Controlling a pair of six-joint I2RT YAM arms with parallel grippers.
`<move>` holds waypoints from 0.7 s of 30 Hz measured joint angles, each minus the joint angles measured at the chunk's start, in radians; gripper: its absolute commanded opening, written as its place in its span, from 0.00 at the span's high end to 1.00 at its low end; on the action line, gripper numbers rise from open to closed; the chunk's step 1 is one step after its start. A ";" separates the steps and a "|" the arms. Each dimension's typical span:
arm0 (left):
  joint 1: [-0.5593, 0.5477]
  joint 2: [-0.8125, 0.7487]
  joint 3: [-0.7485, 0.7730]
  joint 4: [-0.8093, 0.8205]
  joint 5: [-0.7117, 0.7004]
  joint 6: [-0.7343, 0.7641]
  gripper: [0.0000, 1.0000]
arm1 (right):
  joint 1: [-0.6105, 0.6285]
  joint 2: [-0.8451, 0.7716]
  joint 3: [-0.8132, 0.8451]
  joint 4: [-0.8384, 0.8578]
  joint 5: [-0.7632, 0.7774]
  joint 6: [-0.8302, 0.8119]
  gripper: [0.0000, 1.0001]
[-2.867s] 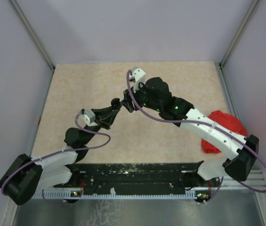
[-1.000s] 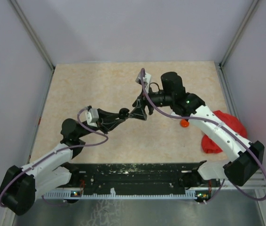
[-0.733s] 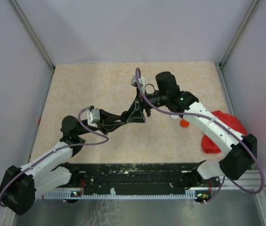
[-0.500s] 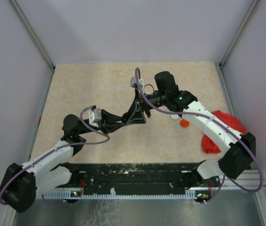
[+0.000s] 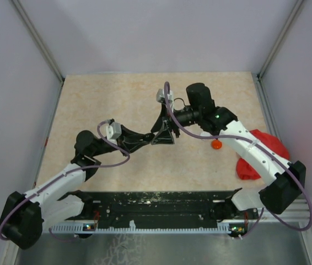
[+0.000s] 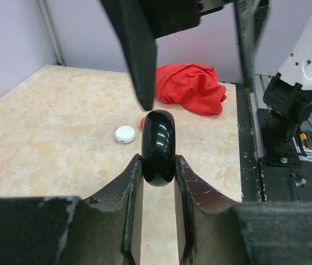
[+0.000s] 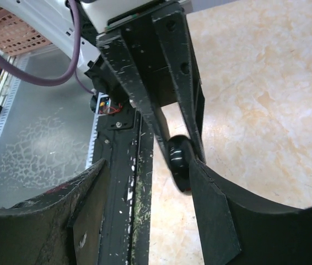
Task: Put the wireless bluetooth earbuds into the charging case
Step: Close the charging case, then place the charging case at the center of the board.
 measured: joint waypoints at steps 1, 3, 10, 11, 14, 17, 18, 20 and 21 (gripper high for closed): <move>0.001 0.000 0.004 -0.010 -0.006 0.000 0.99 | 0.000 -0.009 0.000 0.000 0.006 -0.004 0.40; 0.006 0.002 0.008 -0.027 -0.019 0.000 0.99 | 0.000 -0.032 -0.003 0.001 0.016 -0.014 0.40; 0.010 0.011 0.017 -0.071 -0.016 0.003 0.99 | 0.004 -0.130 -0.086 0.044 0.138 -0.059 0.42; 0.010 0.011 0.020 -0.078 -0.009 0.003 0.99 | 0.004 -0.137 -0.105 0.055 0.158 -0.070 0.42; 0.010 0.011 0.029 -0.090 0.021 0.005 0.99 | 0.005 -0.148 -0.175 0.106 0.192 -0.095 0.42; 0.010 0.015 0.046 -0.097 0.052 0.006 0.99 | 0.011 -0.149 -0.236 0.142 0.193 -0.115 0.43; 0.010 0.018 0.051 -0.098 0.061 0.006 0.99 | 0.013 -0.149 -0.250 0.149 0.193 -0.124 0.43; 0.010 0.023 0.060 -0.099 0.082 0.006 0.99 | 0.024 -0.148 -0.265 0.164 0.193 -0.137 0.44; 0.010 0.026 0.064 -0.101 0.092 0.006 0.99 | 0.031 -0.148 -0.268 0.172 0.192 -0.144 0.45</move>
